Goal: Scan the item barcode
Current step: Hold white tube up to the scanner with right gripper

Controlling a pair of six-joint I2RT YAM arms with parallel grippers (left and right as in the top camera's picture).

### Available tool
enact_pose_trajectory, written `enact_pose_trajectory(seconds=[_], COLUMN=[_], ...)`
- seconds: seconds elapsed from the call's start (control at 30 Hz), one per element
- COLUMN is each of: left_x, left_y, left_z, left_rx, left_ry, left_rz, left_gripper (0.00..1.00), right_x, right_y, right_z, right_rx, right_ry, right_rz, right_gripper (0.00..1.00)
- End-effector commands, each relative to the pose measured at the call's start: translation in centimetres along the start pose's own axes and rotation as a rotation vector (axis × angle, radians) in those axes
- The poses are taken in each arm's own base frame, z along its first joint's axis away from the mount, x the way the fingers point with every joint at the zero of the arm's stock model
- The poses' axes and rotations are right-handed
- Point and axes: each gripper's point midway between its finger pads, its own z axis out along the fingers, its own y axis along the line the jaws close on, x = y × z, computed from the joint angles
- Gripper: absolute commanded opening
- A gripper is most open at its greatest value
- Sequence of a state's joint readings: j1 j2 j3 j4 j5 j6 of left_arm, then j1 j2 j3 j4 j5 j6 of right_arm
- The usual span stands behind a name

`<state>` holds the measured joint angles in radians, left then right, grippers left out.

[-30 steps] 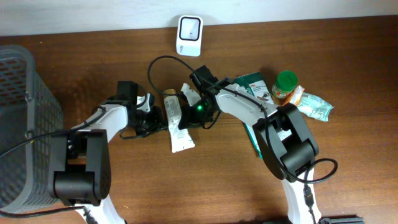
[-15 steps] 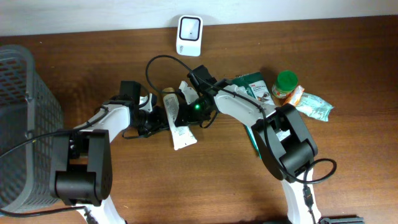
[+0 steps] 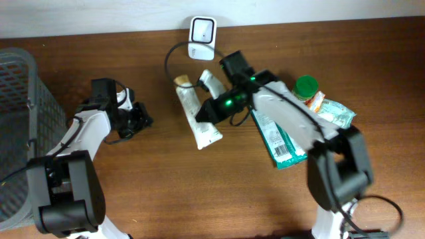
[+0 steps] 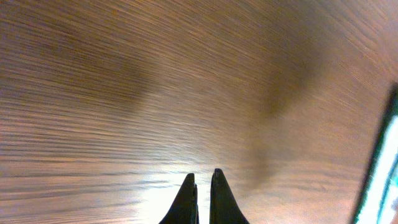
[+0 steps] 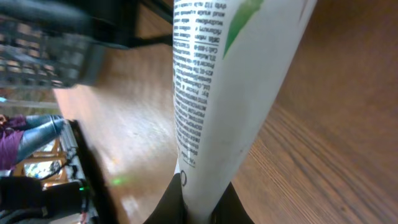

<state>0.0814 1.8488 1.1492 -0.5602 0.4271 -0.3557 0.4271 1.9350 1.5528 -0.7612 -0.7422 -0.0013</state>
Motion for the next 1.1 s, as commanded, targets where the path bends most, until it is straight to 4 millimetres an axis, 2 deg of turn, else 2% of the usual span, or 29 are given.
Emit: enact_pose_trajectory(seconds=[0.0,0.07,0.1,0.17,0.23,0.27,0.3,0.37,0.4,0.43,0.47,0.53,0.6,0.67,0.77,0.8,0.87,0.9,0.97,1.0,1.07], left_x=[-2.0,-2.6,-2.9,-3.4,-3.6,-3.8,-4.0,-4.5,-4.9,-5.6,-5.8,-6.1,-6.1,-6.1,-6.1,-6.1,-6.1,-6.1,-6.1,-6.1,-6.1], left_y=[2.7,4.0,4.3,4.9,5.0,4.9,4.8,4.3,3.6,2.3,1.6,0.6,0.4,0.4,0.4,0.5,0.4,0.5,0.5,0.5,0.4], left_z=[-1.4,-1.8,-2.0,-2.3,-2.4,-2.4,-2.4,-3.2,-4.3,-6.6,-7.8,-9.6,-9.9,-9.9,-9.9,-9.9,-9.9,-9.9,-9.9,-9.9,-9.9], left_rx=[-0.131,-0.182,-0.188,-0.200,-0.207,-0.210,-0.211,-0.208,-0.204,-0.200,-0.198,-0.195,-0.195,-0.195,-0.195,-0.195,-0.195,-0.195,-0.195,-0.195,-0.195], left_ry=[-0.086,-0.106,-0.109,-0.111,-0.110,-0.112,-0.117,-0.144,-0.175,-0.240,-0.273,-0.325,-0.332,-0.332,-0.332,-0.332,-0.332,-0.332,-0.332,-0.332,-0.332], left_rz=[0.003,0.051,0.137,0.260,0.380,0.430,0.469,0.478,0.489,0.511,0.522,0.540,0.542,0.542,0.542,0.542,0.542,0.542,0.542,0.542,0.542], left_gripper=[0.02,0.04,0.11,0.35,0.47,0.67,0.82,0.90,0.91,0.94,1.00,1.00,0.99,1.00,0.99,0.99,0.99,0.99,0.99,0.99,0.99], right_x=[-2.0,-2.0,-2.0,-2.0,-2.1,-2.3,-2.3,-2.3,-2.2,-2.4,-2.5,-3.3,-5.2,-8.2,-11.8,-12.8,-16.4,-17.6,-19.8,-20.7,-21.5], right_y=[4.1,4.6,4.5,3.6,2.9,2.7,2.4,1.8,1.4,1.2,1.3,1.8,3.0,3.7,3.4,2.6,0.0,-0.7,-2.8,-4.5,-7.7], right_z=[-5.3,-7.3,-8.0,-8.7,-9.0,-9.2,-9.6,-10.1,-10.4,-10.6,-10.7,-11.3,-12.9,-15.5,-17.7,-17.9,-18.4,-18.3,-16.8,-15.5,-13.4], right_rx=[-0.075,-0.062,-0.054,-0.035,0.000,0.027,0.065,0.125,0.157,0.183,0.184,0.185,0.196,0.302,0.524,0.627,0.920,1.011,1.175,1.253,1.374], right_ry=[-0.116,-0.145,-0.154,-0.163,-0.167,-0.167,-0.162,-0.151,-0.146,-0.148,-0.151,-0.174,-0.226,-0.320,-0.446,-0.468,-0.544,-0.554,-0.520,-0.469,-0.382], right_rz=[-0.115,-0.117,-0.109,-0.086,-0.078,-0.075,-0.068,-0.054,-0.048,-0.048,-0.052,-0.071,-0.140,-0.209,-0.288,-0.318,-0.394,-0.451,-0.588,-0.677,-0.775], right_gripper=[0.04,0.04,0.04,0.04,0.04,0.04,0.04,0.04,0.04,0.04,0.04,0.04,0.04,0.04,0.04,0.04,0.04,0.04,0.04,0.04,0.04])
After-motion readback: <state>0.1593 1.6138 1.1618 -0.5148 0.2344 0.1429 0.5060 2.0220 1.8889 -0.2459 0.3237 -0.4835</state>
